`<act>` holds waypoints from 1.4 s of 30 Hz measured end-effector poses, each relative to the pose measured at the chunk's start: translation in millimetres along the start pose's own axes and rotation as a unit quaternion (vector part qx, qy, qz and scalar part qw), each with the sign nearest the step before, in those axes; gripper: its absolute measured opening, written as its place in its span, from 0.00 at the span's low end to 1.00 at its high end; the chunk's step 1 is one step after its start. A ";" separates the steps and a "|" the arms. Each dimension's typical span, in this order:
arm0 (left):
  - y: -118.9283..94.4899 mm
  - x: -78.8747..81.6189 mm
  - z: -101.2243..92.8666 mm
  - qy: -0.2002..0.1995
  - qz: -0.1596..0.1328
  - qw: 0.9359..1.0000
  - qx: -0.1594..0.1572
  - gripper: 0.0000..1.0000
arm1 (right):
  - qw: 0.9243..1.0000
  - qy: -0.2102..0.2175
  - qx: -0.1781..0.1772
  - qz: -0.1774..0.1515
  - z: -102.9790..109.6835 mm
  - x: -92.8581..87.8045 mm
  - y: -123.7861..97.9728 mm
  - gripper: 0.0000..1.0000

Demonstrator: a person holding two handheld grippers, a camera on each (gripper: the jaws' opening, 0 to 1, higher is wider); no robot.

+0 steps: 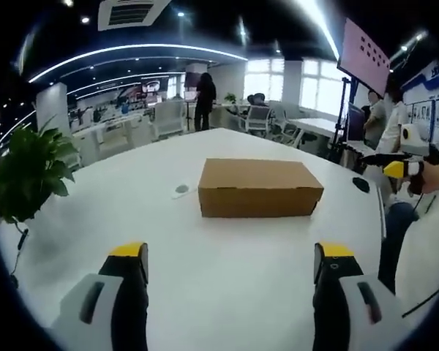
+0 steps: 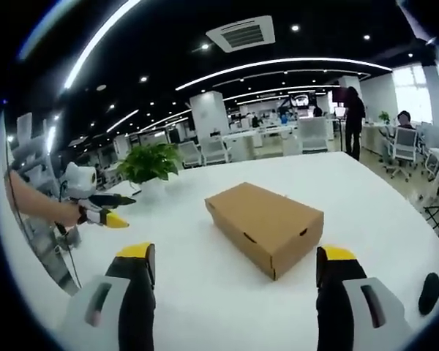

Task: Operate the shoe box by opening the lid, removing the specified soft item, and placing it in the target area until the item is outside and the box remains undamaged.

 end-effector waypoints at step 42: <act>45.6 41.9 15.3 0.167 0.070 0.982 -0.062 0.97 | 0.997 0.003 -0.073 0.035 -20.7 -3.4 6.7 1.00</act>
Point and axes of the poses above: the point that each gripper's makers call its tool centre point, and the gripper's own axes: y roughly forward along the fingers, z roughly to its left, x roughly out of its top, the point moved 6 cm from there along -y, roughly backward along the fingers, and after that the axes turned 4 degrees about z, right-handed, at the moved point
